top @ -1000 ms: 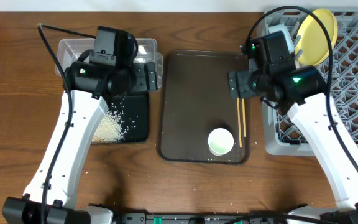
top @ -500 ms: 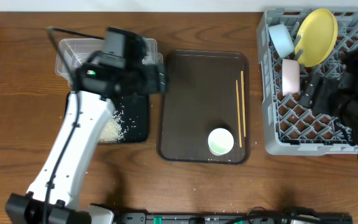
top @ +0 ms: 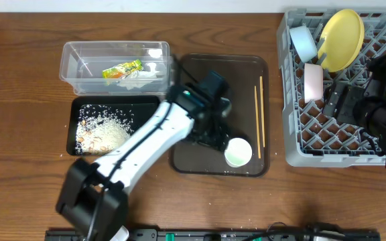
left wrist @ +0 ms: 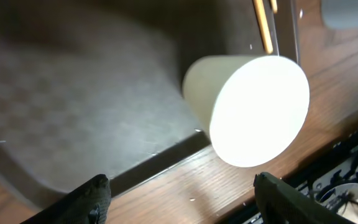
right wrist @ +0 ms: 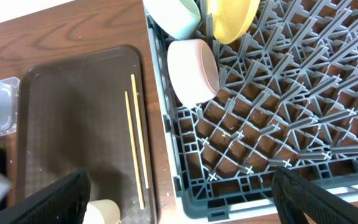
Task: Sort waste into correct bins and load items into the dishwasher rack
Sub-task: 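Reach the left gripper to the small white cup and grasp it, then lift the cup with the left gripper and grasp it with the right gripper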
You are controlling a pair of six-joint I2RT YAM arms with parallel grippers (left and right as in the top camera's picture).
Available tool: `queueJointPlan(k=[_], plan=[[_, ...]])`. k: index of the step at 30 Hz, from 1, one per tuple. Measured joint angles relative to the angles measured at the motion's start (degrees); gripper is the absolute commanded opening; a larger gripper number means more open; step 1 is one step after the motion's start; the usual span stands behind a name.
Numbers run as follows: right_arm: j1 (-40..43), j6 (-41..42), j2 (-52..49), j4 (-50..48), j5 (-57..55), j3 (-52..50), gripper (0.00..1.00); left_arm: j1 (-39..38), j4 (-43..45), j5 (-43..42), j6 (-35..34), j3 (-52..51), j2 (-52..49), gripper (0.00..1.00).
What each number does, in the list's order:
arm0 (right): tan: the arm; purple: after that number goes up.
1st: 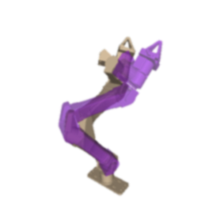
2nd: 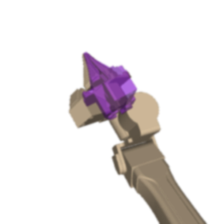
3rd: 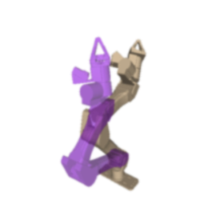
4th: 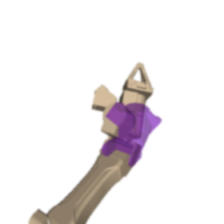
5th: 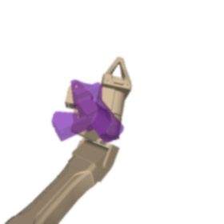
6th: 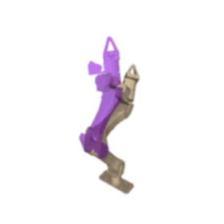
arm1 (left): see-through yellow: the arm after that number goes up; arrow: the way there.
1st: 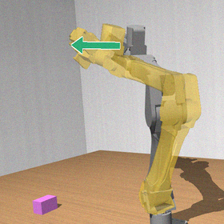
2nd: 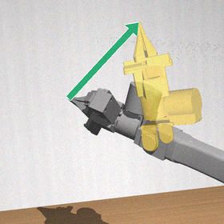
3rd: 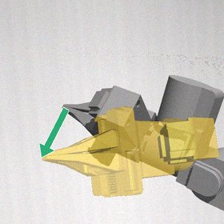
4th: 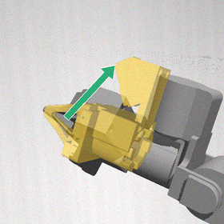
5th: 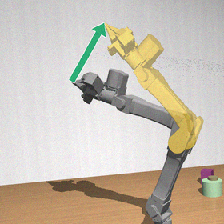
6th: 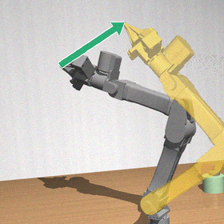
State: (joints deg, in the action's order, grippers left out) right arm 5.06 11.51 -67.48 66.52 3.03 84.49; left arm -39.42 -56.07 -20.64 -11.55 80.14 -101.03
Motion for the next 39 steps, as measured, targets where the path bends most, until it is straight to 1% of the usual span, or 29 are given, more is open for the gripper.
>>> queueJointPlan(k=[5, 6, 9, 14, 16, 17, 18, 23, 26, 29, 31, 35, 39], plan=[[0.0, 0.0, 0.0, 0.4, 0.0, 0.0, 0.91, -2.9, 0.2, 0.6, -0.7, 0.0, -3.0, 0.65], [0.0, 0.0, 0.0, 0.4, 0.0, 0.0, 0.91, -3.2, 0.2, 1.3, -1.0, 0.0, -3.5, 0.62], [0.0, 0.0, 0.0, 0.8, 0.0, 0.0, 0.91, -3.5, 0.4, 3.3, -3.4, 0.0, -5.2, 0.55], [0.0, 0.0, -0.2, 1.6, 0.0, 0.0, 0.91, -3.5, 3.0, 5.0, -7.1, 0.0, -8.1, 0.35], [0.0, 0.0, -0.4, 1.9, 0.0, 0.0, 0.90, -3.5, 4.0, 5.3, -8.4, 0.0, -8.8, 0.21], [0.0, 0.0, -0.5, 2.0, 0.0, 0.0, 0.90, -3.5, 4.2, 5.5, -8.9, 0.0, -8.9, 0.11], [0.0, 0.0, -0.5, 2.1, 0.0, 0.0, 0.90, -3.5, 4.3, 5.6, -9.1, 0.0, -9.0, 0.06], [0.0, 0.0, -0.7, 2.6, 1.2, 0.0, 0.89, -3.1, 3.5, 4.9, -9.5, 0.0, -8.9, 0.06], [0.0, 0.0, -1.4, 2.5, 4.6, -0.1, 0.89, -1.4, 2.7, 0.9, -8.6, 0.0, -8.5, 0.06], [-0.8, -0.3, -2.7, 0.5, 9.6, -1.6, 0.92, 2.7, 3.5, -7.0, -6.4, 0.0, -6.3, 0.06], [-1.9, -1.4, -4.1, -2.4, 15.1, -4.1, 0.95, 6.8, 4.3, -14.5, -4.5, 0.1, -3.9, 0.06], [-4.5, -3.5, -7.2, -13.5, 28.4, -10.6, 0.96, 14.8, 5.8, -29.1, -1.7, 0.3, 0.0, 0.06], [-6.5, -4.0, -9.2, -25.8, 40.6, -17.4, 0.98, 21.4, 7.3, -43.6, -0.1, 0.4, 1.0, 0.06]])
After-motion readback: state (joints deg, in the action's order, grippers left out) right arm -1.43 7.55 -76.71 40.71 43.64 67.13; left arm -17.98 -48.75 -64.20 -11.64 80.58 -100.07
